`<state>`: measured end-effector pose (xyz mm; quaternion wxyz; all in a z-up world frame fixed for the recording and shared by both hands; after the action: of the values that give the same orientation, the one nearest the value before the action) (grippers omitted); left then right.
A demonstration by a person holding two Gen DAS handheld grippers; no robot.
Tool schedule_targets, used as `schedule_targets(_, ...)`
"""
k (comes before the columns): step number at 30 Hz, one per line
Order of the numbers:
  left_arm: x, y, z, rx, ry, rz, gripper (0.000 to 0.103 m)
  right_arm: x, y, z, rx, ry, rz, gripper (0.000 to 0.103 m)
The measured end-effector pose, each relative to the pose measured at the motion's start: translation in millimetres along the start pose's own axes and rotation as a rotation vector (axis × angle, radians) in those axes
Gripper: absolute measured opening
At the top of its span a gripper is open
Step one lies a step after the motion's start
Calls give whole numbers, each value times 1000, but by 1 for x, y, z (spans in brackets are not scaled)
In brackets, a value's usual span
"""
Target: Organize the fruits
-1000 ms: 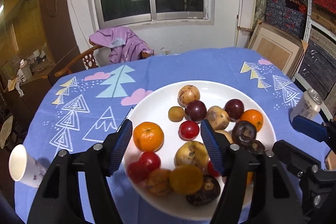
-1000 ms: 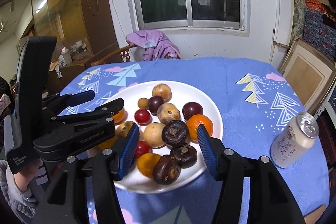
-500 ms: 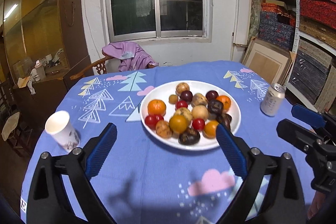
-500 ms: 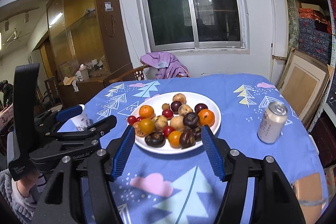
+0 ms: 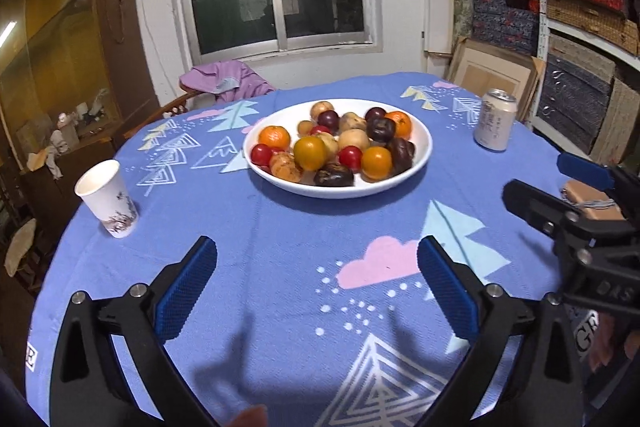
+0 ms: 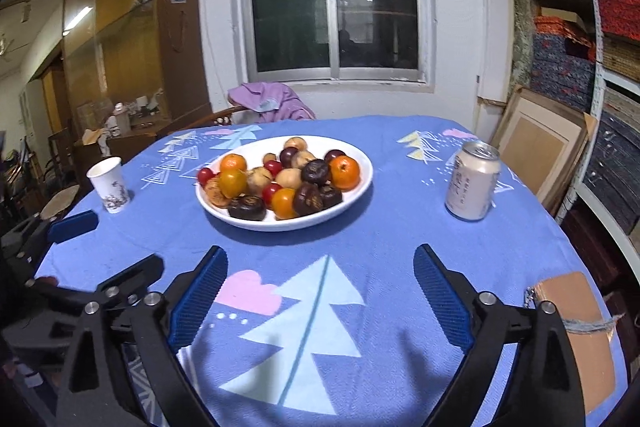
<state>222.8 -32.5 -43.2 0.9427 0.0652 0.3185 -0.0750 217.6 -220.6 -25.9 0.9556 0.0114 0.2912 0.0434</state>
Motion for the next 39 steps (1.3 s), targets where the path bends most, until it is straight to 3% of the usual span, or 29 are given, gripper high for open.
schedule_targets(10, -17, -2, 6, -37, -36, -24, 99, 16, 7, -13, -49, 46, -34, 99)
schedule_targets(25, -17, -6, 4, -41, -12, -53, 99, 19, 14, -20, -78, 71, -34, 99)
schedule_targets(39, -14, -3, 2, -49, -13, -25, 99, 18, 13, -19, -77, 70, -36, 99)
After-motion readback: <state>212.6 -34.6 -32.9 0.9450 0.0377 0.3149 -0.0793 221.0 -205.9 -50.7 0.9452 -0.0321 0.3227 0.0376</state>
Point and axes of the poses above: each gripper's, at about its wrist camera, not at the fingertips, and x roughly the way its jaws point, y to its left, z to its top, the point moved 8 cm from there along x, roughly the way its jaws point, and after that the axes turned 1 degree about y, right-handed, at the moved point
